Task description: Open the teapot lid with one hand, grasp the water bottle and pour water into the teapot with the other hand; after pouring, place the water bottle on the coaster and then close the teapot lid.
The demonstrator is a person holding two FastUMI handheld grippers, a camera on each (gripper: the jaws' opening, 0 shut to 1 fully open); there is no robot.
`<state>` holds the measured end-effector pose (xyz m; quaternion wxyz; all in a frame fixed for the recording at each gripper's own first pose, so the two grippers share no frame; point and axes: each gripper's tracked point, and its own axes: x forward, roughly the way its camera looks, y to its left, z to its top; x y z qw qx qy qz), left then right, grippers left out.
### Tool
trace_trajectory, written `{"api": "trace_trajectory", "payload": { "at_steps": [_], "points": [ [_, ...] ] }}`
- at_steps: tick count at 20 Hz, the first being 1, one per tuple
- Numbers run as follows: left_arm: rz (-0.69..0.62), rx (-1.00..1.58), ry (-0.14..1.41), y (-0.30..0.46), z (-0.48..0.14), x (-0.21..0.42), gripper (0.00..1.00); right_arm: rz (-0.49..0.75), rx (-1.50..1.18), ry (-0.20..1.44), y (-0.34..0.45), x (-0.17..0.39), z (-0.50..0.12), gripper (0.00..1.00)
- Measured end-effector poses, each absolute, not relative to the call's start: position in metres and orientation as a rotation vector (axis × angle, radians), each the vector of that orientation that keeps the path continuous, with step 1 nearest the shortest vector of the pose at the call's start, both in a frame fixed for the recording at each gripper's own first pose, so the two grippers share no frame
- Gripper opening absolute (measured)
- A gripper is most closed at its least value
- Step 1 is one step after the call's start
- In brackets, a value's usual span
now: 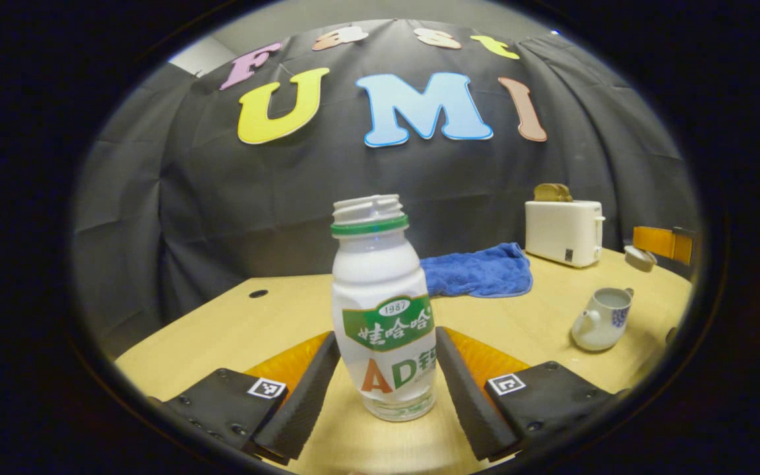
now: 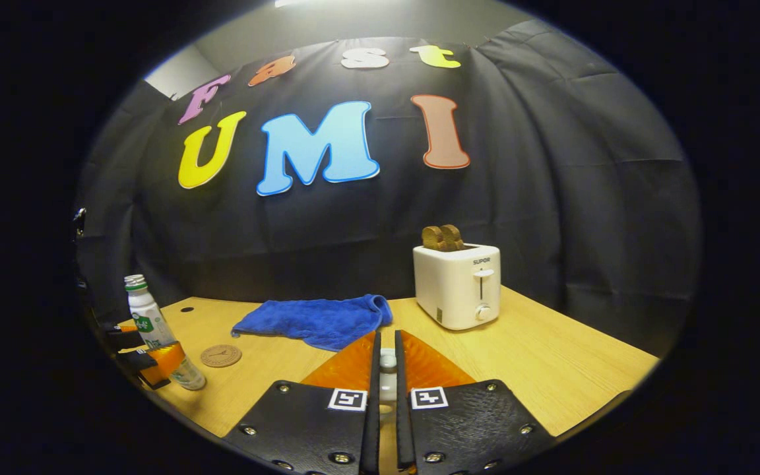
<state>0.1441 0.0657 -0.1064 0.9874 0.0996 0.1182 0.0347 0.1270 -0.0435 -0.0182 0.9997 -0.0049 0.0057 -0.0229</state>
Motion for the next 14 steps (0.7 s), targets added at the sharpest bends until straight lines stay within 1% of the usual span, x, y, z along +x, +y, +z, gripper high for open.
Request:
{"api": "trace_trajectory", "payload": {
  "at_steps": [3,6,7,8,9,12,14],
  "points": [
    [0.059,0.228,0.242,0.064,-0.105,0.147,0.88,-0.063,0.025,0.014,-0.052,0.128,-0.018,0.10],
    [0.056,0.277,0.251,0.060,-0.105,0.145,0.85,-0.066,0.039,0.019,-0.053,0.129,-0.019,0.10],
    [0.049,0.290,0.254,0.057,-0.104,0.144,0.79,-0.066,0.038,0.019,-0.053,0.129,-0.019,0.10],
    [0.045,0.303,0.255,0.055,-0.104,0.146,0.79,-0.067,0.036,0.018,-0.054,0.129,-0.019,0.10],
    [0.040,0.318,0.261,0.054,-0.103,0.146,0.82,-0.068,0.035,0.015,-0.054,0.128,-0.018,0.10],
    [0.031,0.389,0.263,0.052,-0.100,0.145,0.82,-0.077,0.046,0.011,-0.058,0.128,-0.017,0.10],
    [0.034,0.456,0.258,0.051,-0.096,0.145,0.79,-0.089,0.056,0.012,-0.063,0.128,-0.017,0.10]
  ]
}}
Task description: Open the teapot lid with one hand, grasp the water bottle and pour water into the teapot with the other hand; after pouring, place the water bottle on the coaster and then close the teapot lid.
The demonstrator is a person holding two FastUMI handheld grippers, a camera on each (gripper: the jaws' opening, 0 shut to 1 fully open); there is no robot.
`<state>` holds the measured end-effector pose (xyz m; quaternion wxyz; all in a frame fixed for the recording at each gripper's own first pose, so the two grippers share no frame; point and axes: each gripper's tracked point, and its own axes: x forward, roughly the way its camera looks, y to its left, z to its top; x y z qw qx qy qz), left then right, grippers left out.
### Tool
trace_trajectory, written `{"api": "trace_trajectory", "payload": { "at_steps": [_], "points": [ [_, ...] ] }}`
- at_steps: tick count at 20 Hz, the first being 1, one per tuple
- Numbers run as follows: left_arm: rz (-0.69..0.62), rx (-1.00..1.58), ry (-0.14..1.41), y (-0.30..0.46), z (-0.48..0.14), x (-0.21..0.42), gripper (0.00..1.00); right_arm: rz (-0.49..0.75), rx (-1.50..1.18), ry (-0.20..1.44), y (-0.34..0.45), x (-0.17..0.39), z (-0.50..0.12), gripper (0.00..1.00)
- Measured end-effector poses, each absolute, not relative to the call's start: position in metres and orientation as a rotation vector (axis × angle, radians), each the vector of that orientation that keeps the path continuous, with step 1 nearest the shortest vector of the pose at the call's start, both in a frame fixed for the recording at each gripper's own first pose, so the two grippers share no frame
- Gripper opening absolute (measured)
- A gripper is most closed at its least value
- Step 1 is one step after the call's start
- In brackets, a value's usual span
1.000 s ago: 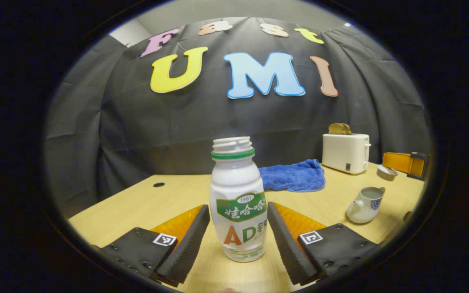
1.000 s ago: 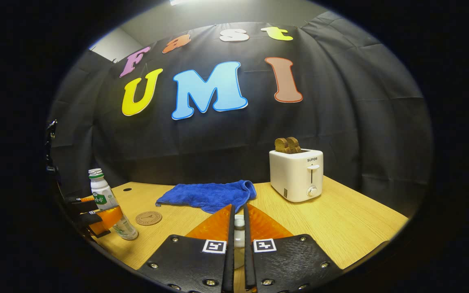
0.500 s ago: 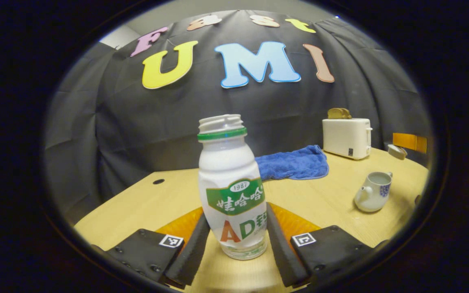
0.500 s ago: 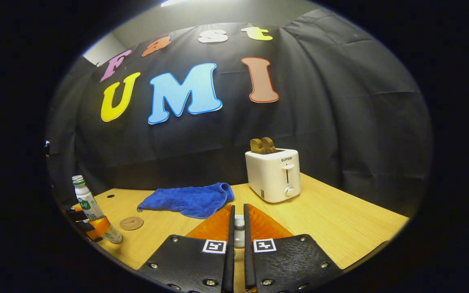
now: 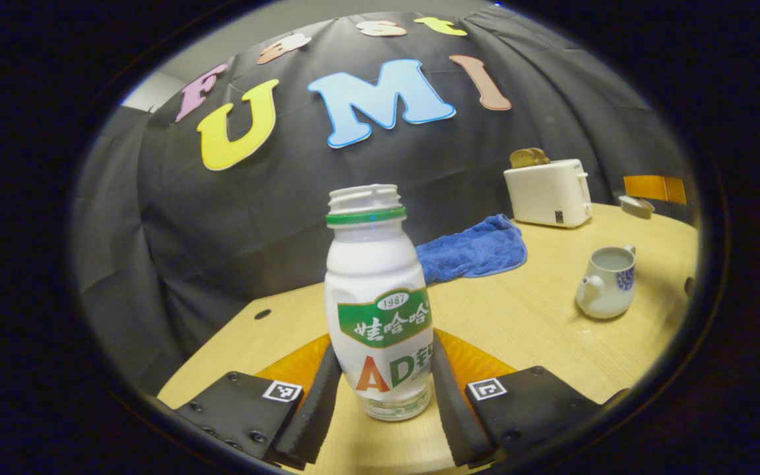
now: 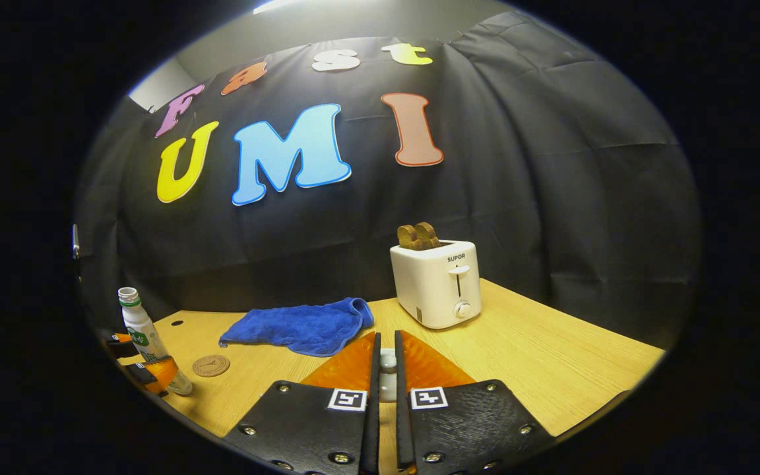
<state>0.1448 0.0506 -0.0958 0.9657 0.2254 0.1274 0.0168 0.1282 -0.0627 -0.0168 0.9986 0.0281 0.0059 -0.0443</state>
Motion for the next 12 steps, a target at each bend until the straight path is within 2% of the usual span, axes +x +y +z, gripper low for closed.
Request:
{"api": "trace_trajectory", "payload": {
  "at_steps": [5,6,7,9,12],
  "points": [
    [0.059,0.650,0.212,0.041,-0.071,0.141,0.72,-0.109,0.069,0.009,-0.070,0.127,-0.016,0.10],
    [0.060,0.691,0.206,0.038,-0.068,0.142,0.76,-0.113,0.070,0.007,-0.072,0.127,-0.015,0.10],
    [0.056,0.724,0.200,0.033,-0.065,0.142,0.74,-0.118,0.073,0.004,-0.074,0.126,-0.014,0.10],
    [0.043,0.774,0.192,0.024,-0.060,0.142,0.82,-0.126,0.084,-0.001,-0.077,0.126,-0.013,0.10],
    [0.037,0.850,0.189,0.014,-0.058,0.144,0.82,-0.147,0.097,-0.009,-0.086,0.124,-0.010,0.10]
  ]
}}
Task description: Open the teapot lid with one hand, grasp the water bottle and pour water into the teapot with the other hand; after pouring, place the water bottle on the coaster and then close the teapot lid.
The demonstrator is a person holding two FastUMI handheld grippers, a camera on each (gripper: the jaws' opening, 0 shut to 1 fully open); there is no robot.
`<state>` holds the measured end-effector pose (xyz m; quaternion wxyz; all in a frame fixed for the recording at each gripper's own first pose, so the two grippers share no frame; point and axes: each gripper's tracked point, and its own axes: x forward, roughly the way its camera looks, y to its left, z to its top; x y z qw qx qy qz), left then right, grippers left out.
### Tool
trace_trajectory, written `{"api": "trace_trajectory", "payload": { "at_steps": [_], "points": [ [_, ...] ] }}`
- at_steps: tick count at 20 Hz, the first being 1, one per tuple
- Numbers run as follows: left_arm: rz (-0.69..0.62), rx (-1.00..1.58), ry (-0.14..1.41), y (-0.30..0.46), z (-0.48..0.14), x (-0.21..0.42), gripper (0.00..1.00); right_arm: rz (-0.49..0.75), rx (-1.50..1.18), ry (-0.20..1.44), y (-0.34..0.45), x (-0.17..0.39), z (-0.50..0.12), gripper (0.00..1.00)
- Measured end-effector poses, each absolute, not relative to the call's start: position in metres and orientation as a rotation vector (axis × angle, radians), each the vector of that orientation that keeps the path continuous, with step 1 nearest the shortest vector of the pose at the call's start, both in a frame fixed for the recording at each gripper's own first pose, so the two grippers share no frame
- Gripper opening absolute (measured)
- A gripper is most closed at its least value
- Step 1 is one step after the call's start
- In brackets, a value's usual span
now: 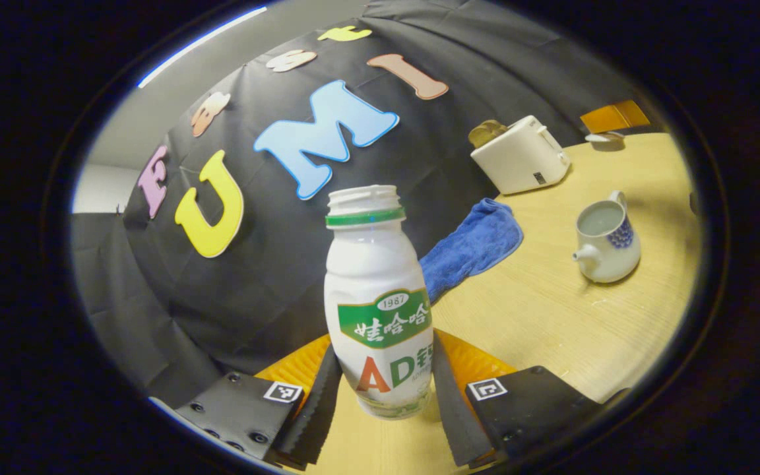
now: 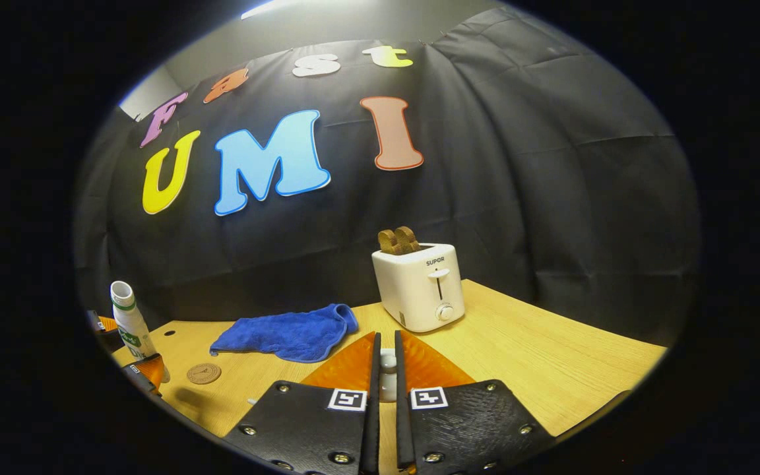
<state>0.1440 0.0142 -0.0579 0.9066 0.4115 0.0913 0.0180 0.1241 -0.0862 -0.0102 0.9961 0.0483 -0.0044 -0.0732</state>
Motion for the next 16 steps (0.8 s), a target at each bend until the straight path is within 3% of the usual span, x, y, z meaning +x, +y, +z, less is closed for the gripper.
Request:
{"api": "trace_trajectory", "payload": {
  "at_steps": [7,8,15,16],
  "points": [
    [0.016,1.036,0.202,-0.008,-0.059,0.149,0.82,-0.257,0.137,-0.035,-0.129,0.120,-0.004,0.10],
    [0.013,1.055,0.204,-0.010,-0.060,0.150,0.76,-0.271,0.143,-0.038,-0.134,0.119,-0.004,0.10],
    [0.012,1.230,0.216,-0.026,-0.062,0.157,0.82,-0.309,0.165,-0.048,-0.150,0.115,-0.002,0.10],
    [0.011,1.257,0.220,-0.029,-0.063,0.159,0.76,-0.307,0.168,-0.047,-0.150,0.115,-0.002,0.10]
  ]
}}
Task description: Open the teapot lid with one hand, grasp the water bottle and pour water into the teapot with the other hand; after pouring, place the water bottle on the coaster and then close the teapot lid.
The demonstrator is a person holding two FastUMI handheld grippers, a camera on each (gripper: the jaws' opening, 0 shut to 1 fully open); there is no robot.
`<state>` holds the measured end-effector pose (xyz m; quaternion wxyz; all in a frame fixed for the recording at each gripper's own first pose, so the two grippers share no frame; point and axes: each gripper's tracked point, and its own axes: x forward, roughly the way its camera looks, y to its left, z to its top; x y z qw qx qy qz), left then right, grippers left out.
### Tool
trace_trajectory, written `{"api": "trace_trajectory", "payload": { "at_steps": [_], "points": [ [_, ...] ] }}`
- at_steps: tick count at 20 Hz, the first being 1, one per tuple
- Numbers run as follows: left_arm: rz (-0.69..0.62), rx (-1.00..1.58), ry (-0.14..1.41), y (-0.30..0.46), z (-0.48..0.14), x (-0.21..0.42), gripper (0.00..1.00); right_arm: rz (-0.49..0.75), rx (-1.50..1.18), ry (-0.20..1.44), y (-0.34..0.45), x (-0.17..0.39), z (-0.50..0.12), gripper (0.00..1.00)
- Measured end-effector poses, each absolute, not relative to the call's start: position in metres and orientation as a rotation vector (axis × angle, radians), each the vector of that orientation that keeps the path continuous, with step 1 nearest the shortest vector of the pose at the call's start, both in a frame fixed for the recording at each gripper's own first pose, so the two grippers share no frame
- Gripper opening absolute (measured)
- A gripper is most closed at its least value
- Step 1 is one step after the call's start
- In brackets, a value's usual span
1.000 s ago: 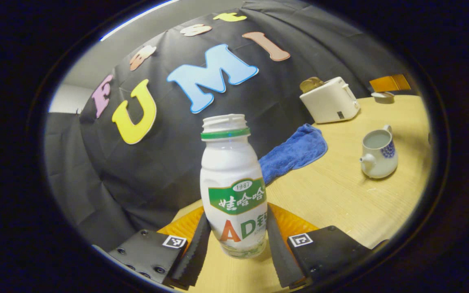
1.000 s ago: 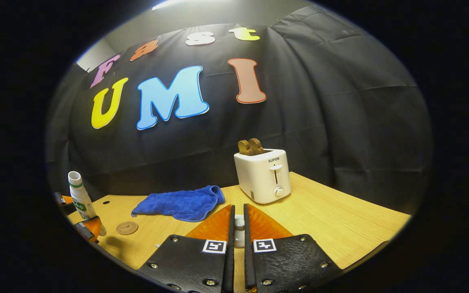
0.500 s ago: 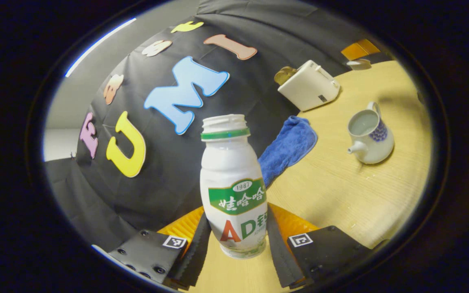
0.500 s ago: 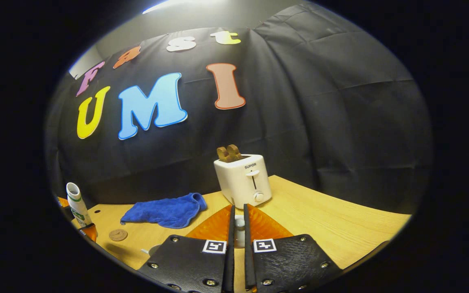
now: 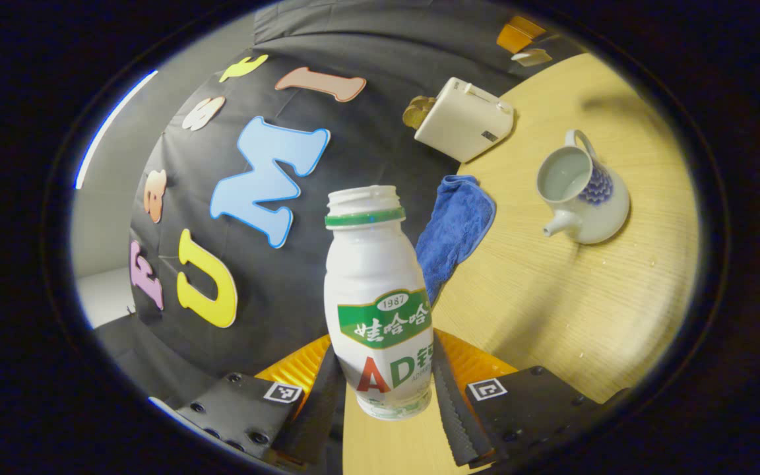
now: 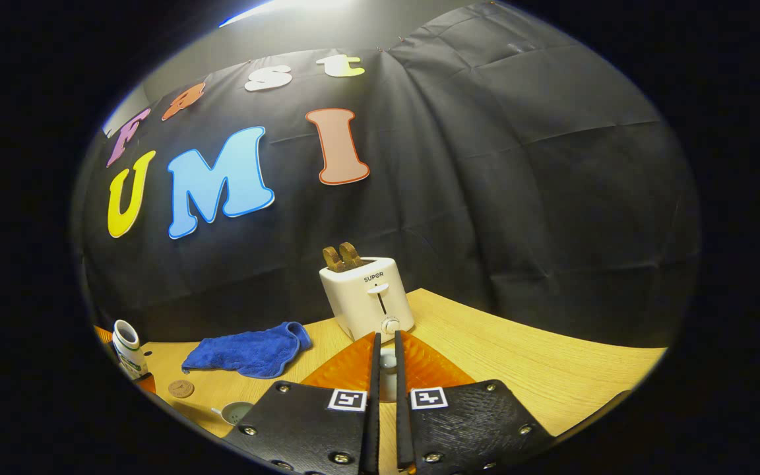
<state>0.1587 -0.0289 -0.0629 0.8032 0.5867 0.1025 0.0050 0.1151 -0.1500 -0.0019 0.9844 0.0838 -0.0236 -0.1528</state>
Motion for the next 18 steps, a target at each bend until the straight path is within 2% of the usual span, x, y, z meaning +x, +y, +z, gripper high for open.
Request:
{"api": "trace_trajectory", "payload": {
  "at_steps": [1,3,6,7,18],
  "points": [
    [0.008,1.281,0.224,-0.031,-0.064,0.159,0.82,-0.305,0.173,-0.047,-0.149,0.115,-0.002,0.10],
    [0.010,1.328,0.223,-0.036,-0.064,0.162,0.82,-0.301,0.183,-0.048,-0.150,0.114,-0.002,0.10],
    [0.016,1.391,0.211,-0.045,-0.063,0.165,0.70,-0.296,0.189,-0.052,-0.150,0.113,0.000,0.10],
    [0.016,1.418,0.209,-0.049,-0.063,0.168,0.82,-0.298,0.188,-0.051,-0.151,0.114,-0.001,0.10],
    [-0.006,1.617,0.217,-0.066,-0.068,0.167,0.82,-0.295,0.218,-0.042,-0.154,0.110,-0.003,0.10]
  ]
}}
